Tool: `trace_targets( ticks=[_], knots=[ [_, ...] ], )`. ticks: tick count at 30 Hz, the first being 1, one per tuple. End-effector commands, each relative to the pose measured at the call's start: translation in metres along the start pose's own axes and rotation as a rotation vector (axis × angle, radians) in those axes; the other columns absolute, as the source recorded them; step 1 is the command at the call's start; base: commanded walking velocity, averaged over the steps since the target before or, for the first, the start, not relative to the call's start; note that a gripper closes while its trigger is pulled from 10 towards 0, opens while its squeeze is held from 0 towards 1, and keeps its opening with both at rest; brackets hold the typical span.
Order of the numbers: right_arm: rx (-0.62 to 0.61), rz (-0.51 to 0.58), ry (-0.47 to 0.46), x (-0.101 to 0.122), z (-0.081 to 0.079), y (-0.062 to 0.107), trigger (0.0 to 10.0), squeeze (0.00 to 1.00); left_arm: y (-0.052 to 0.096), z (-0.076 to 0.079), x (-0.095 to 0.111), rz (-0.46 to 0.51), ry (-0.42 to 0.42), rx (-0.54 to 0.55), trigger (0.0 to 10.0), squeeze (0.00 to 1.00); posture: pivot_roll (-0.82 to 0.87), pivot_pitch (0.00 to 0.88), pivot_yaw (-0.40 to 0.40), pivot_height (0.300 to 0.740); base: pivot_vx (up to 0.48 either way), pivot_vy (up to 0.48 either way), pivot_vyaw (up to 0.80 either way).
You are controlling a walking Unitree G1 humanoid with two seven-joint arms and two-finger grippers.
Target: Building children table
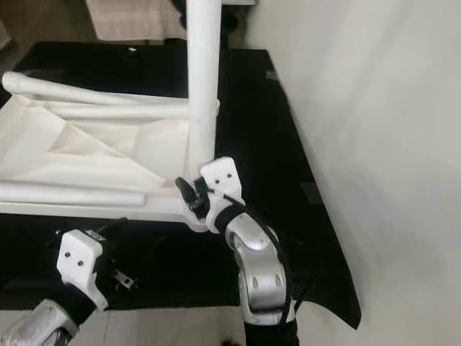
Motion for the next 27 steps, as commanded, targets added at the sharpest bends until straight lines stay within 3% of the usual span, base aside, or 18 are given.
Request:
trace_targets(
  ticks=[1,4,6,8,9,14,17,20,22,23,24,25,27],
  knots=[
    [0.022,-0.060,-0.060,-0.012,-0.001,0.000,10.0,1.00,0.001,-0.003,-0.004,-0.011,-0.003,0.024,10.0,0.00,-0.01,0.193,-0.067,0.740,0.000,0.000,0.00],
    [0.107,0.006,-0.097,0.000,-0.002,-0.004,10.0,1.00,-0.001,-0.002,-0.004,-0.009,0.001,0.015,10.0,0.00,-0.01,0.192,-0.062,0.740,0.000,0.000,0.00],
    [0.289,0.072,-0.042,0.011,0.002,-0.009,10.0,1.00,-0.002,-0.001,-0.005,-0.009,0.005,0.005,10.0,0.00,0.00,0.195,-0.054,0.740,0.000,0.000,0.00],
    [0.362,0.084,0.013,0.014,0.007,-0.011,10.0,0.99,-0.002,-0.001,-0.005,-0.008,0.007,0.002,10.0,0.00,0.00,0.196,-0.054,0.740,0.000,0.000,0.00],
    [0.478,0.096,0.096,0.018,0.015,-0.015,10.0,0.00,-0.001,0.001,-0.004,-0.007,0.010,-0.004,10.0,0.00,0.00,0.208,-0.055,0.740,0.000,0.000,0.00],
    [0.650,0.086,0.205,0.025,0.024,-0.019,10.0,0.00,0.002,0.004,-0.001,-0.005,0.012,-0.008,10.0,0.00,0.02,0.229,-0.058,0.740,0.000,0.000,0.00],
    [0.693,0.070,0.246,0.029,0.028,-0.025,10.0,0.00,0.004,0.006,0.000,-0.006,0.012,-0.008,10.0,0.00,0.03,0.251,-0.059,0.740,0.000,0.000,0.00],
    [0.728,0.073,0.244,0.033,0.030,-0.028,10.0,0.00,0.006,0.007,0.000,-0.009,0.011,-0.008,10.0,0.00,0.04,0.261,-0.056,0.740,0.000,0.000,0.00],
    [0.847,0.092,0.208,0.044,0.033,-0.034,10.0,0.00,0.011,0.010,0.002,-0.019,0.013,-0.014,10.0,0.00,0.05,0.284,-0.051,0.740,0.000,0.000,0.00],
    [0.869,0.095,0.198,0.045,0.034,-0.036,7.4,0.00,0.012,0.011,0.002,-0.022,0.014,-0.017,10.0,0.00,0.05,0.286,-0.050,0.740,0.000,0.000,0.00],
    [0.881,0.097,0.193,0.045,0.035,-0.036,7.4,0.00,0.013,0.011,0.003,-0.023,0.015,-0.018,10.0,0.00,0.05,0.286,-0.050,0.740,0.000,0.000,0.00],
    [0.915,0.097,0.188,0.045,0.035,-0.036,0.0,0.00,0.014,0.012,0.003,-0.026,0.016,-0.020,10.0,0.00,0.06,0.296,-0.048,0.740,0.000,0.000,0.00],
    [0.969,0.094,0.190,0.044,0.036,-0.035,0.0,0.00,0.016,0.013,0.004,-0.029,0.017,-0.021,10.0,0.00,0.06,0.303,-0.049,0.740,0.000,0.000,0.00]
  ],
)
Point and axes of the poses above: a point about 5 cm out from each wrist's last joint towards the gripper, its own y axis pointing back from the gripper into the wrist, its own x axis along the axis of the wrist's last joint, z = x × y, the point moved 1 cm from there along -y, pointing out of the wrist towards the gripper, and after that the axes turned 3 degrees about y, right-handed, at the moved point
